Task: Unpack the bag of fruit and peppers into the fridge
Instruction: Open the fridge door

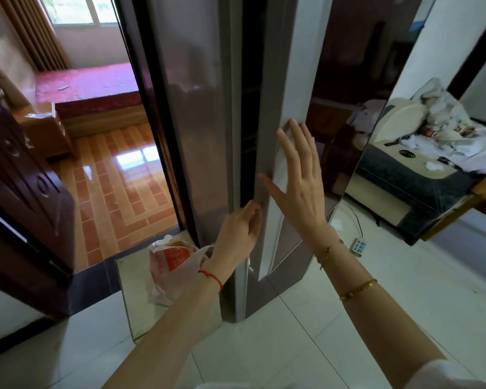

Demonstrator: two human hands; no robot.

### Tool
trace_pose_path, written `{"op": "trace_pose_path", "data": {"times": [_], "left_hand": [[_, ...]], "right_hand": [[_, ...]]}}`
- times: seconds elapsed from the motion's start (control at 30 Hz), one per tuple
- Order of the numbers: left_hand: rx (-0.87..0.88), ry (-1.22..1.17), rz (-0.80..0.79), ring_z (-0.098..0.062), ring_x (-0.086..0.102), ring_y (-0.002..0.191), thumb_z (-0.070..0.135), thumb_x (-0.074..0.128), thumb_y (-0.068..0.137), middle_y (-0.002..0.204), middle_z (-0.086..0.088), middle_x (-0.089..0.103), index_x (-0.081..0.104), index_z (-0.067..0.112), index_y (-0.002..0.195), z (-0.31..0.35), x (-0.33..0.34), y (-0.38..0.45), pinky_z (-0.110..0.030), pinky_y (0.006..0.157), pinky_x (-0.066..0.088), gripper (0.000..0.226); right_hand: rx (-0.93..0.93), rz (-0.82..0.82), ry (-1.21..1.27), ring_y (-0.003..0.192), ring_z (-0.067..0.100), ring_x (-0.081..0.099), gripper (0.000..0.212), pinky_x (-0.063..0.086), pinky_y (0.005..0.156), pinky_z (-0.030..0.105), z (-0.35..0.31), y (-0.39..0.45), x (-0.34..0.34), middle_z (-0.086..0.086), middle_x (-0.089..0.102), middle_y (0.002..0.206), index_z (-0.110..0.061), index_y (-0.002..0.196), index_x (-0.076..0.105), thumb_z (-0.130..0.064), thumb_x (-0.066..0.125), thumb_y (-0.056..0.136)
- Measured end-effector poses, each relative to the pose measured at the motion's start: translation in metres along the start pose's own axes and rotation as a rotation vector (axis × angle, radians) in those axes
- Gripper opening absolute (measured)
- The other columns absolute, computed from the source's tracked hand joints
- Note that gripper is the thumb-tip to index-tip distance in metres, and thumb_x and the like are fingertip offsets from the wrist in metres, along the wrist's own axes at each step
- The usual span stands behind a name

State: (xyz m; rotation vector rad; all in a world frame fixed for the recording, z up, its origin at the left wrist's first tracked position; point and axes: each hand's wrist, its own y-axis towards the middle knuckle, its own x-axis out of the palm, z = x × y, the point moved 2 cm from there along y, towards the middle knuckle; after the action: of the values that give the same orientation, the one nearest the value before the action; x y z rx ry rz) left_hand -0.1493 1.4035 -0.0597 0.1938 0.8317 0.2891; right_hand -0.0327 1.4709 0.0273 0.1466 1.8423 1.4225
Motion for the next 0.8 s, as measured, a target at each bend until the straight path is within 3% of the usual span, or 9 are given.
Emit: {"op": "trace_pose_path", "data": {"times": [0.13,0.27,0.37,0.47,0.57,0.67,0.8], "left_hand": [[0.248,0.064,0.065,-0.017,0.068,0.095,0.032,0.051,0.099,0.102,-0.003,0.072,0.067,0.014,0.109,0.015,0.008,-0.008,-0.039,0.092,0.055,0.027],[0.330,-0.038,0.216,-0.016,0.061,0.111,0.036,0.053,0.094,0.119,-0.003,0.064,0.062,0.016,0.118,0.043,0.010,-0.012,-0.039,0.098,0.053,0.033],[0.345,-0.111,0.252,-0.020,0.053,0.128,0.040,0.053,0.094,0.140,-0.007,0.052,0.049,0.011,0.138,0.065,0.010,-0.008,-0.035,0.109,0.045,0.053],[0.355,-0.101,0.212,-0.015,0.031,0.145,0.038,0.051,0.097,0.158,-0.006,0.032,0.032,0.015,0.152,0.084,0.013,0.002,-0.035,0.117,0.032,0.062],[0.393,-0.098,0.162,-0.010,0.014,0.149,0.036,0.050,0.100,0.165,-0.003,0.017,0.020,0.018,0.156,0.102,0.022,0.010,-0.035,0.122,0.018,0.066],[0.419,-0.088,0.111,-0.014,0.010,0.152,0.034,0.052,0.100,0.166,-0.002,0.013,0.017,0.019,0.157,0.117,0.035,0.015,-0.039,0.125,0.011,0.068],[0.441,-0.061,-0.011,-0.023,0.011,0.154,0.041,0.038,0.099,0.165,-0.005,0.016,0.018,0.017,0.157,0.141,0.053,0.018,-0.040,0.125,0.007,0.066]], "right_hand": [[0.004,0.053,-0.037,0.147,0.031,0.017,0.071,0.024,0.118,0.054,0.010,-0.019,-0.032,0.016,0.026,0.154,-0.007,0.147,0.025,-0.020,0.066,0.091],[0.018,0.051,-0.110,0.147,0.028,0.014,0.070,0.022,0.119,0.055,0.020,-0.037,-0.063,0.016,0.025,0.154,-0.005,0.147,0.024,-0.020,0.064,0.091],[0.033,0.065,-0.172,0.147,0.027,0.014,0.069,0.023,0.118,0.057,0.028,-0.050,-0.087,0.017,0.026,0.154,-0.004,0.147,0.024,-0.023,0.062,0.093],[0.033,0.086,-0.241,0.149,0.025,0.008,0.081,0.023,0.118,0.056,0.037,-0.063,-0.109,0.006,0.017,0.158,-0.012,0.154,0.010,-0.022,0.062,0.092],[0.054,0.102,-0.313,0.150,0.026,0.006,0.084,0.023,0.118,0.057,0.049,-0.078,-0.130,-0.001,0.006,0.160,-0.020,0.155,0.002,-0.021,0.060,0.094],[0.104,0.092,-0.394,0.150,0.024,0.003,0.084,0.021,0.119,0.056,0.062,-0.092,-0.152,-0.006,-0.005,0.162,-0.022,0.155,-0.001,-0.023,0.058,0.095],[0.187,0.105,-0.468,0.150,0.024,0.004,0.082,0.018,0.121,0.054,0.079,-0.109,-0.181,-0.002,0.006,0.161,-0.019,0.155,0.005,-0.017,0.059,0.094]]}}
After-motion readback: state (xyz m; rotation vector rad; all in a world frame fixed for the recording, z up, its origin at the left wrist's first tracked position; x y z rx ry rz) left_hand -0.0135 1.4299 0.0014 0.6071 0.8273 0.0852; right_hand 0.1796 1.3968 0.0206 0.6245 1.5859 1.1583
